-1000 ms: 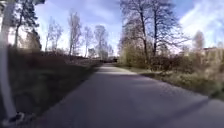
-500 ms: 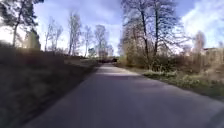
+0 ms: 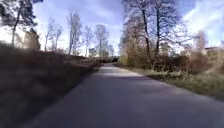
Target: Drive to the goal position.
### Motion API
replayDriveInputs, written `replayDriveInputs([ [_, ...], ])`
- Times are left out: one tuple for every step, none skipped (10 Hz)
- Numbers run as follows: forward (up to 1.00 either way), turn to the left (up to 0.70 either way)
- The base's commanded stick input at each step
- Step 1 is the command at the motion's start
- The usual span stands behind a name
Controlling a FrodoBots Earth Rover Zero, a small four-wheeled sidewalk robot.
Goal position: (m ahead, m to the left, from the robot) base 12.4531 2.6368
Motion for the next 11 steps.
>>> replayDriveInputs([
  [1.0,0.0],
  [1.0,0.0],
  [1.0,0.0],
  [1.0,0.0],
  [1.0,0.0],
  [1.0,0.0],
  [1.0,0.0],
  [1.0,0.0],
  [1.0,0.0],
  [1.0,0.0],
  [1.0,0.0],
])
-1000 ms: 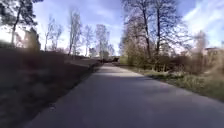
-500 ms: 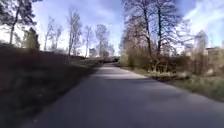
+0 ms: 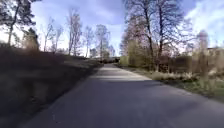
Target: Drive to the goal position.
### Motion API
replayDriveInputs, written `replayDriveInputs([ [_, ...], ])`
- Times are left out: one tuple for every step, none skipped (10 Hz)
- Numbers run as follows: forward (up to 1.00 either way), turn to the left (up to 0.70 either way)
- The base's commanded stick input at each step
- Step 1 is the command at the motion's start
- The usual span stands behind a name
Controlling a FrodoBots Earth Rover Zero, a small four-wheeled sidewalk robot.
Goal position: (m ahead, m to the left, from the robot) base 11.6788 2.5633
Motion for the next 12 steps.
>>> replayDriveInputs([
  [1.0,0.0],
  [1.0,0.0],
  [1.0,0.0],
  [1.0,0.0],
  [1.0,0.0],
  [1.0,0.0],
  [1.0,0.0],
  [1.0,0.0],
  [1.0,0.0],
  [1.0,0.0],
  [1.0,0.0],
  [1.0,0.0],
])
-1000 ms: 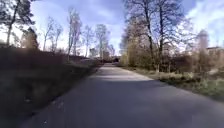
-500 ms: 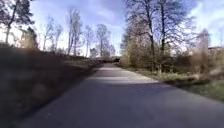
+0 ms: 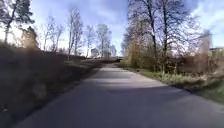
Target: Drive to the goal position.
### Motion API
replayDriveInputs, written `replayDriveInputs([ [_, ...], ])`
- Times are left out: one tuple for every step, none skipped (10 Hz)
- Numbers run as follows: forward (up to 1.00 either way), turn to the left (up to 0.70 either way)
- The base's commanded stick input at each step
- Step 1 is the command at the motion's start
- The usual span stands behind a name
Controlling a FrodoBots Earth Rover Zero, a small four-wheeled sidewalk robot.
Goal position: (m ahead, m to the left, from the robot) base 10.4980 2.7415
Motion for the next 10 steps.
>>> replayDriveInputs([
  [1.0,0.0],
  [1.0,0.0],
  [1.0,0.0],
  [1.0,0.0],
  [1.0,0.0],
  [1.0,0.0],
  [1.0,0.0],
  [1.0,0.0],
  [1.0,0.0],
  [1.0,0.0],
])
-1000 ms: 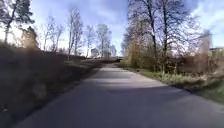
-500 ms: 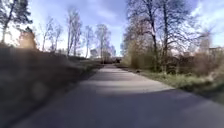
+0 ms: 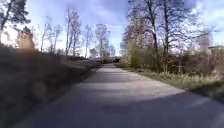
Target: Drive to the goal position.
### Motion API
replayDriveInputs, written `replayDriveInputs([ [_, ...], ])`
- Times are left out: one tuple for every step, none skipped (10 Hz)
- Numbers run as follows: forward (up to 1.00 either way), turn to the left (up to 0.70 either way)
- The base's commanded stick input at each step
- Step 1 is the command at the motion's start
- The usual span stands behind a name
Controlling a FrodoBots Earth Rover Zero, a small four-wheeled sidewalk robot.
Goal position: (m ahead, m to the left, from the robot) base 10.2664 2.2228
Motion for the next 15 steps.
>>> replayDriveInputs([
  [1.0,0.0],
  [1.0,0.0],
  [1.0,0.0],
  [1.0,0.0],
  [1.0,0.0],
  [1.0,0.0],
  [1.0,0.0],
  [1.0,0.0],
  [1.0,0.0],
  [1.0,0.0],
  [1.0,0.0],
  [1.0,0.0],
  [1.0,0.0],
  [1.0,0.0],
  [1.0,0.0],
])
